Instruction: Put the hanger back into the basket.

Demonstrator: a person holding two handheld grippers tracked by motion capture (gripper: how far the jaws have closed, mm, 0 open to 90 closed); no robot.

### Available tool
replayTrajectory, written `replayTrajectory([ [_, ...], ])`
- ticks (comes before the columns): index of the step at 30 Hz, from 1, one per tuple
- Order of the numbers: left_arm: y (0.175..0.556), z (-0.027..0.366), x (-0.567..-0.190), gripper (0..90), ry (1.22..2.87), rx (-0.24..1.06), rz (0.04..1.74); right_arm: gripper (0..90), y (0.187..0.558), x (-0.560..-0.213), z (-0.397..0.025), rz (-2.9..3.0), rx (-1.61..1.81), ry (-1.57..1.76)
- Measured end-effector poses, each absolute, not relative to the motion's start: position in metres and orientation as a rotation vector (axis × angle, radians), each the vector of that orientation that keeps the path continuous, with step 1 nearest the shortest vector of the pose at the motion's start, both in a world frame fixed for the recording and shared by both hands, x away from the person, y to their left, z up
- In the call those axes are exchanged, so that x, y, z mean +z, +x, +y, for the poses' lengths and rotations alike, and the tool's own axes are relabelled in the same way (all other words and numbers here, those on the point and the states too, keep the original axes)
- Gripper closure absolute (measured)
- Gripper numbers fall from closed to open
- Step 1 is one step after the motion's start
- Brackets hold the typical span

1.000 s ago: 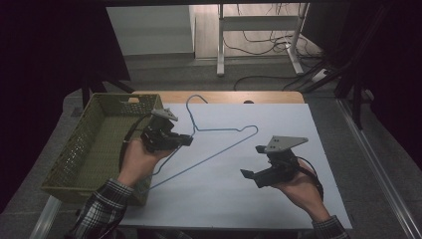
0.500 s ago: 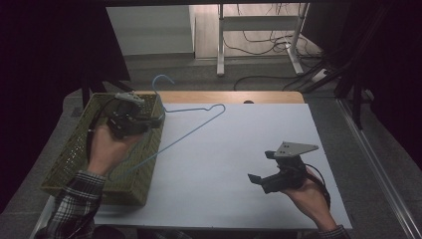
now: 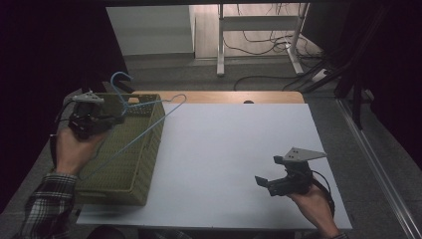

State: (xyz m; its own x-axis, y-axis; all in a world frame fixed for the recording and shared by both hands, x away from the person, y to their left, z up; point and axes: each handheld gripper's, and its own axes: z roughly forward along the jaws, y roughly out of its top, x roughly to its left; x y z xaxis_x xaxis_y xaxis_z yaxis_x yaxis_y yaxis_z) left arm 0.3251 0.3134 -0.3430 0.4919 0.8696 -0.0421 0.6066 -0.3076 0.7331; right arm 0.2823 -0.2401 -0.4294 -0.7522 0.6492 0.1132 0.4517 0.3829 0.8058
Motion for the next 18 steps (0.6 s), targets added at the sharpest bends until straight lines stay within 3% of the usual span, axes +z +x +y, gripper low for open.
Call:
replayTrajectory([
  [18,0.327,0.383,-0.381,87.2,1.944,0.552,1.36,1.4,0.279,-0.438,-0.253,2.389,1.279,1.032],
])
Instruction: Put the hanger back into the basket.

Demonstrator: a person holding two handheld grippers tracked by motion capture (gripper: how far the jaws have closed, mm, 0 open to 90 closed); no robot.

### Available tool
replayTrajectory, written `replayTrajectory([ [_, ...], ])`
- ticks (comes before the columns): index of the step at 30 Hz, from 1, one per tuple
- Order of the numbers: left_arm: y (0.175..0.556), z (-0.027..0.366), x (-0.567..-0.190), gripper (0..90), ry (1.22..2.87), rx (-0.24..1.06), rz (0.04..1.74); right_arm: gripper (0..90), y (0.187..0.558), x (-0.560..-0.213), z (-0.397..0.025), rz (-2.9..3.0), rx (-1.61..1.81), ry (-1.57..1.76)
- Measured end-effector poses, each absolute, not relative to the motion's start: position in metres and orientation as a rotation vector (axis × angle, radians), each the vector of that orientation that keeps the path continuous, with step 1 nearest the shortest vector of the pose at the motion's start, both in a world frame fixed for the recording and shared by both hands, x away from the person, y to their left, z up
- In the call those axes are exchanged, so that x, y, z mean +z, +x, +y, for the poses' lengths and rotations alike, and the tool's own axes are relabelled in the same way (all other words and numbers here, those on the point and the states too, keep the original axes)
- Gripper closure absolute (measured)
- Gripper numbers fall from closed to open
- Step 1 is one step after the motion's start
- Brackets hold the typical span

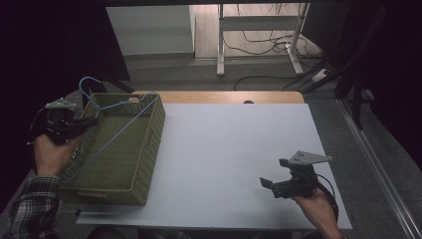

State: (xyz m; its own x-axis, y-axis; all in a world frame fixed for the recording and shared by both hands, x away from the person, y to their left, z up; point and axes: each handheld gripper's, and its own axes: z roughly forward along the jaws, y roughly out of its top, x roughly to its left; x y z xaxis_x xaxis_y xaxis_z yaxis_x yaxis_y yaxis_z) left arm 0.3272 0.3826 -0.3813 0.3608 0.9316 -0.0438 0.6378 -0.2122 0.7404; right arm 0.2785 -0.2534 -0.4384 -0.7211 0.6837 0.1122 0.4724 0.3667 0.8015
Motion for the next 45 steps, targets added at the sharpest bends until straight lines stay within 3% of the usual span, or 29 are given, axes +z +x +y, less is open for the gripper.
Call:
replayTrajectory([
  [22,0.345,0.392,-0.456,85.2,2.004,0.444,1.57,0.7,0.27,-0.452,-0.261,2.383,1.235,1.034],
  [25,0.342,0.391,-0.452,60.7,1.982,0.46,1.57,0.7,0.269,-0.453,-0.263,2.381,1.224,1.038],
  [26,0.336,0.387,-0.444,56.8,1.977,0.511,1.547,0.7,0.269,-0.453,-0.263,2.381,1.219,1.037],
  [29,0.328,0.382,-0.436,40.1,1.943,0.501,1.496,0.6,0.268,-0.453,-0.264,2.38,1.209,1.034],
  [36,0.287,0.34,-0.409,19.2,1.915,0.401,1.202,0.0,0.263,-0.45,-0.266,2.384,1.18,1.023],
  [45,0.238,0.291,-0.414,6.9,1.872,0.325,1.011,0.0,0.256,-0.449,-0.27,2.37,1.187,1.028],
])
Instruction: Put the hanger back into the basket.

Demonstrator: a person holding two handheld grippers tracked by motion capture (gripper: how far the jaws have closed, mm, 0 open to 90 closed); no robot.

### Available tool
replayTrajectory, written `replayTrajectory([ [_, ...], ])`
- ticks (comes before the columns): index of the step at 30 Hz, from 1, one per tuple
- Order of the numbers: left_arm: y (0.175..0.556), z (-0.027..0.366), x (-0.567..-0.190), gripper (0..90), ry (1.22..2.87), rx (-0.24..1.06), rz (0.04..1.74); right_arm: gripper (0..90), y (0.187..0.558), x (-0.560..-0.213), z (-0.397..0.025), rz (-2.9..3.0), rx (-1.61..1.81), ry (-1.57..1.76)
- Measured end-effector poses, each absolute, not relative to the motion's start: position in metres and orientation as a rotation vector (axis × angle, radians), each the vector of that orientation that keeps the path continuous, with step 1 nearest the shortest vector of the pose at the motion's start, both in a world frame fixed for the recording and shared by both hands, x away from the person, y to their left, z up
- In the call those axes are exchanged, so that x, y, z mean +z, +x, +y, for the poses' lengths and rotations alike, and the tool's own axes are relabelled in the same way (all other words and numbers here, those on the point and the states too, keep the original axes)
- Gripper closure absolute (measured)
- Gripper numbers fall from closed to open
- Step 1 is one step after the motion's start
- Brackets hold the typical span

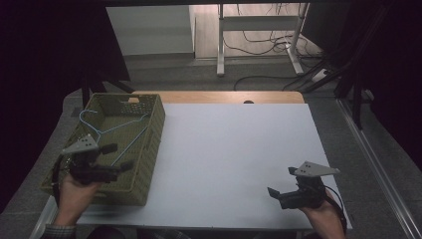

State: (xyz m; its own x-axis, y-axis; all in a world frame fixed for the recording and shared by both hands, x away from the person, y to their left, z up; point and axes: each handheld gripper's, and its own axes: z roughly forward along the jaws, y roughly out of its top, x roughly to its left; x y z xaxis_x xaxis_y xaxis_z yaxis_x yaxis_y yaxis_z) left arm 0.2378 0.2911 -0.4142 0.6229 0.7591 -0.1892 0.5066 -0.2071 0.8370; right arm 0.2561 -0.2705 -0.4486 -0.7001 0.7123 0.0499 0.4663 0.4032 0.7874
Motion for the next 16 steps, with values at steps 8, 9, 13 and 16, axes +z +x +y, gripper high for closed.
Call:
replayTrajectory([
  [8,0.215,0.262,-0.444,1.0,1.989,0.367,0.979,0.0,0.247,-0.45,-0.272,2.343,1.193,1.003],
  [9,0.215,0.26,-0.448,0.6,2.016,0.391,0.986,0.0,0.247,-0.451,-0.272,2.345,1.195,1.006],
  [13,0.219,0.259,-0.457,0.3,2.064,0.431,0.995,0.0,0.248,-0.456,-0.271,2.359,1.148,0.995],
  [16,0.22,0.261,-0.455,0.4,2.04,0.41,0.993,0.0,0.248,-0.457,-0.271,2.364,1.132,0.992],
])
